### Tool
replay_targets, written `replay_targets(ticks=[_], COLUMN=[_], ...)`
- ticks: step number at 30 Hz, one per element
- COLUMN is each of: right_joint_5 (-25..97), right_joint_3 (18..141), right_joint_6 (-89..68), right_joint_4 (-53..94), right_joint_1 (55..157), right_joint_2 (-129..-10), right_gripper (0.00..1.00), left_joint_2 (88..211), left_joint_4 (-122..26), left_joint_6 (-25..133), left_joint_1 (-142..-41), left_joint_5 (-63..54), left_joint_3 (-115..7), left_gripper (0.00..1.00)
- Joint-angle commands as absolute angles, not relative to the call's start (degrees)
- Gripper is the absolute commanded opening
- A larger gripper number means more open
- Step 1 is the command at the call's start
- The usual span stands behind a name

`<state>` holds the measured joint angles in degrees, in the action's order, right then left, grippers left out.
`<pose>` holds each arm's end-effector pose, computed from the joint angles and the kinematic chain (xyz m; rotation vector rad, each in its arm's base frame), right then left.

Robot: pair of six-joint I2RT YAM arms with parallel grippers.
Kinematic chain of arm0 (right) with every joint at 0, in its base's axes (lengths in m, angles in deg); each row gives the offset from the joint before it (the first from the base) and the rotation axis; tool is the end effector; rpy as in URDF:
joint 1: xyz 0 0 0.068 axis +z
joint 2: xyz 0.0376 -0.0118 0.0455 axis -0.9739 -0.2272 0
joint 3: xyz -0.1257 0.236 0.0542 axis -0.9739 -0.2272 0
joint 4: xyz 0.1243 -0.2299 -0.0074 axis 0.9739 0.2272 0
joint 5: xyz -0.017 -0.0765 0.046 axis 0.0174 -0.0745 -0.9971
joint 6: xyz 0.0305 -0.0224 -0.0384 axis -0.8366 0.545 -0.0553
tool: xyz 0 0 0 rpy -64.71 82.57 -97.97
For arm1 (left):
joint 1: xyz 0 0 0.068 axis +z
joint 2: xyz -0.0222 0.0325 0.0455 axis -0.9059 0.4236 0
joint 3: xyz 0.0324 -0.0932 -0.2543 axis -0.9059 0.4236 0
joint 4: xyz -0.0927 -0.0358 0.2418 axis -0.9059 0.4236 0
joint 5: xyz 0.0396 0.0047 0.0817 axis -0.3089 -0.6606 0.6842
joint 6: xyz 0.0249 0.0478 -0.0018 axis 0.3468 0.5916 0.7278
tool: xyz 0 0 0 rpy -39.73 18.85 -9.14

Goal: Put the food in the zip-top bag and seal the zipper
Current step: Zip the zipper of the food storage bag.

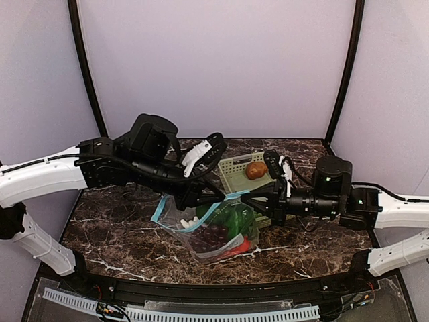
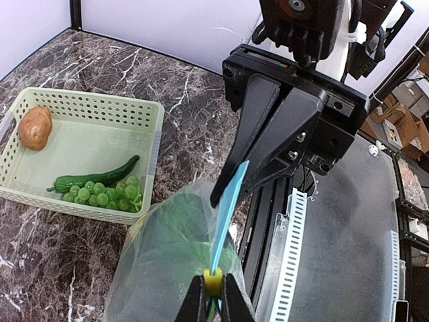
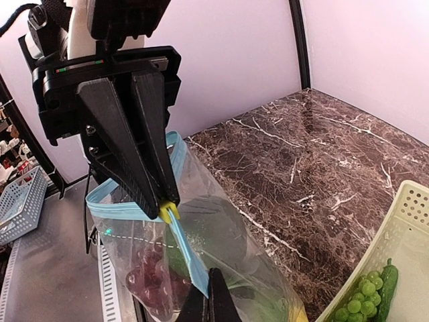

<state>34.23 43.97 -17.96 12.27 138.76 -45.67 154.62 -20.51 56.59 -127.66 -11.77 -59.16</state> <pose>0.1067 0.2123 0.3031 -0.8736 1.6554 1.0954 0.1373 -0.2870 0.3709 1.1540 1.8899 -1.0185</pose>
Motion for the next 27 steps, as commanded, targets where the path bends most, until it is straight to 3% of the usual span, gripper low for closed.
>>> replay_targets(ticks=[1, 27], right_joint_5=[41.0, 45.41], right_joint_3=[42.88, 41.61], right_joint_6=[-19.17, -19.91], right_joint_4=[13.38, 15.98], right_joint_1=[137.86, 137.54], right_joint_2=[-42.87, -39.79], right_gripper=[0.0, 0.0], left_joint_2=[149.13, 144.67], left_joint_4=[-11.9, -8.87], left_joint_6=[57.25, 57.04], left_joint_1=[-126.18, -125.63], left_joint_5=[-9.32, -7.45], left_joint_3=[-56.61, -52.32], left_gripper=[0.01, 0.01])
